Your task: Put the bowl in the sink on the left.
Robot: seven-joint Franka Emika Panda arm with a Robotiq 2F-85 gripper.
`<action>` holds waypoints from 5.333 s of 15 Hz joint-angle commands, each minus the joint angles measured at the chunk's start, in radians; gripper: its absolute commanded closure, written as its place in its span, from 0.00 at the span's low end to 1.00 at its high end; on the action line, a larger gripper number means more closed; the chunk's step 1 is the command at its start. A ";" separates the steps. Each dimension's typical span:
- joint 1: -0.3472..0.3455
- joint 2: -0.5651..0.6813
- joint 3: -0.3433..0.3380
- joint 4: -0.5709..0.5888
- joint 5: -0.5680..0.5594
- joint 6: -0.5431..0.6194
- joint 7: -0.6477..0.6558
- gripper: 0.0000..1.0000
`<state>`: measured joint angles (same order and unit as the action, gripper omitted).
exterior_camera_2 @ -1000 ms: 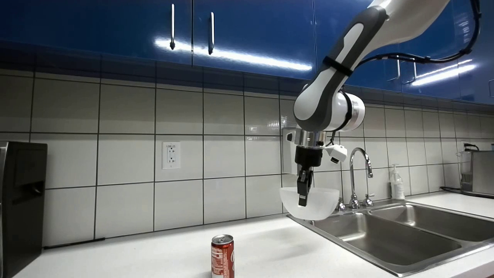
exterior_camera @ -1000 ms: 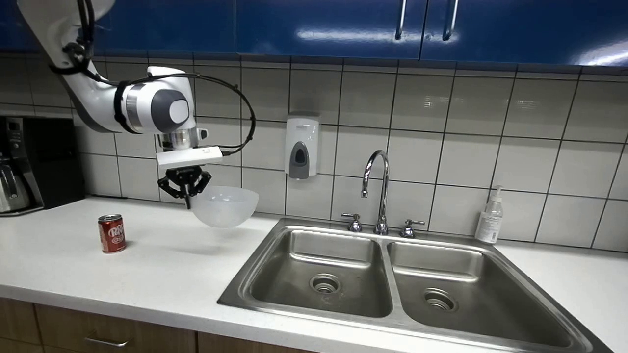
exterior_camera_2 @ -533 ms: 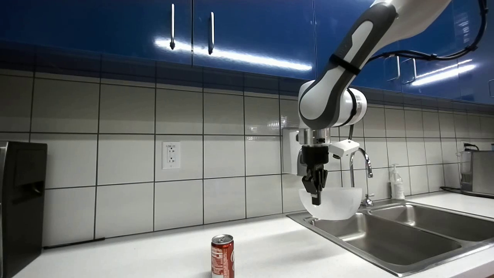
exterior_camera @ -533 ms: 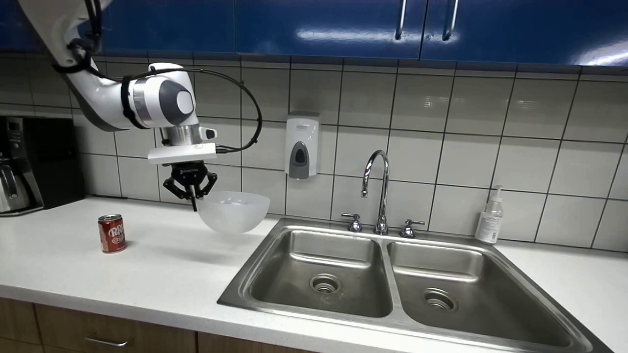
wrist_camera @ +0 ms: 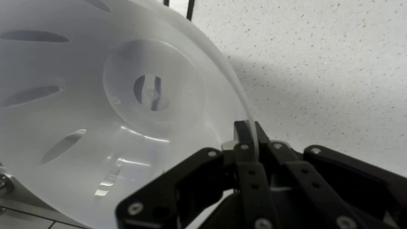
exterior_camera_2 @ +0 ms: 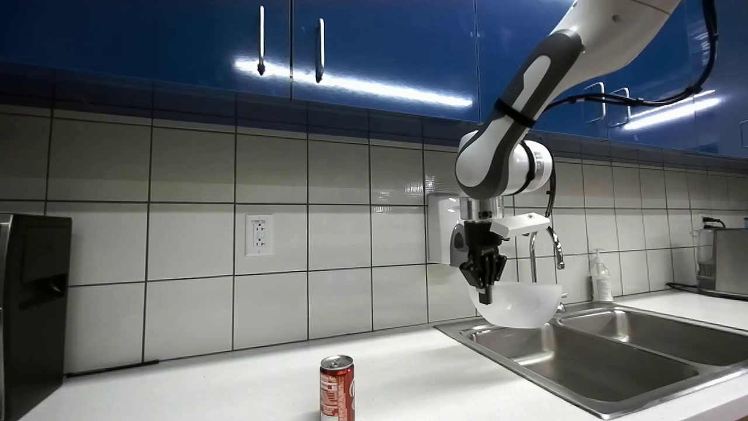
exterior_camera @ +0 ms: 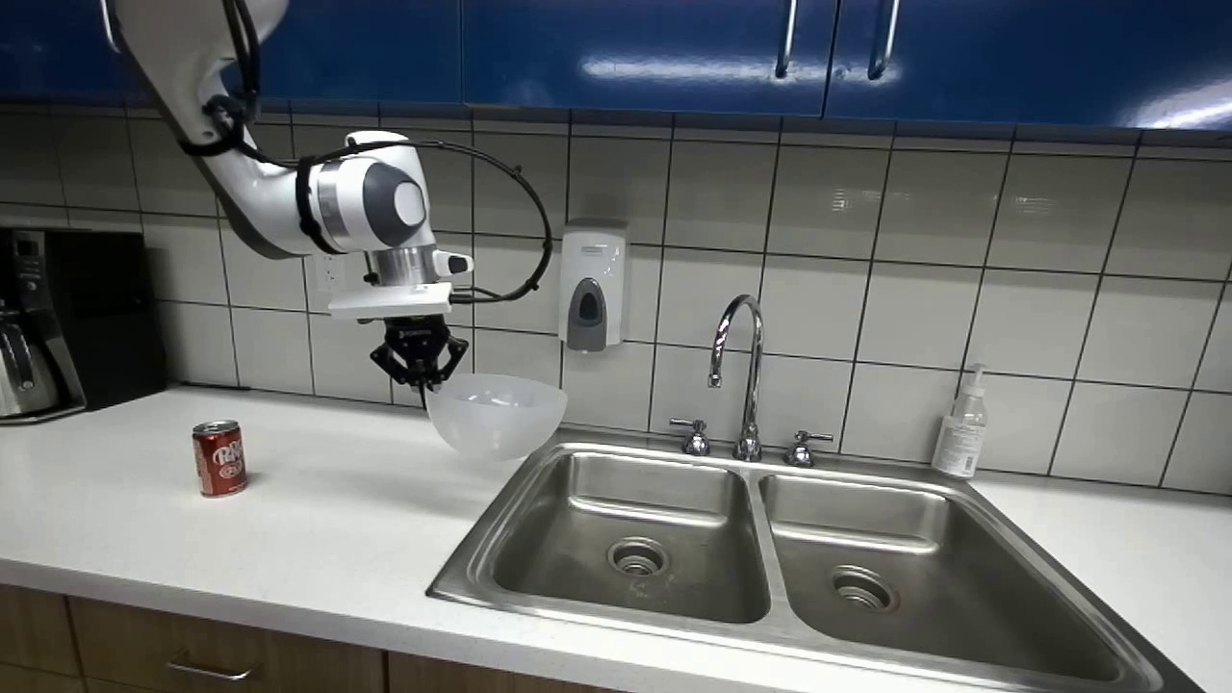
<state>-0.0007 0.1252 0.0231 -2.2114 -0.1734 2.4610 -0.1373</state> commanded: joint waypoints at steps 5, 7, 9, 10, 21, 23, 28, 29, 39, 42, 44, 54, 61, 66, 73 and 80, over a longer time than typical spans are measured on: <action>-0.017 0.117 -0.087 0.147 -0.021 -0.034 0.120 0.99; -0.021 0.139 -0.108 0.166 -0.019 -0.040 0.139 0.99; -0.025 0.157 -0.129 0.181 -0.020 -0.042 0.157 0.99; -0.028 0.166 -0.139 0.188 -0.021 -0.041 0.166 0.99; -0.096 0.290 -0.213 0.282 0.001 -0.036 0.183 0.99; -0.111 0.321 -0.216 0.298 0.007 -0.030 0.177 0.99; -0.145 0.418 -0.207 0.340 0.022 0.015 0.146 0.99; -0.147 0.437 -0.209 0.349 0.021 0.021 0.149 0.99; -0.196 0.633 -0.218 0.521 0.046 0.007 0.150 0.99; -0.202 0.676 -0.219 0.557 0.048 0.008 0.160 0.99; -0.196 0.703 -0.226 0.579 0.044 0.008 0.173 0.99; -0.179 0.802 -0.213 0.681 0.106 0.010 0.209 0.99; -0.160 0.801 -0.219 0.693 0.103 0.006 0.223 0.56; -0.150 0.775 -0.213 0.675 0.103 0.000 0.213 0.19; -0.172 0.685 -0.200 0.655 0.133 -0.062 0.198 0.00; -0.170 0.494 -0.199 0.525 0.138 -0.034 0.188 0.00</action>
<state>-0.1670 0.7403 -0.1916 -1.5744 -0.0404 2.4238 0.0666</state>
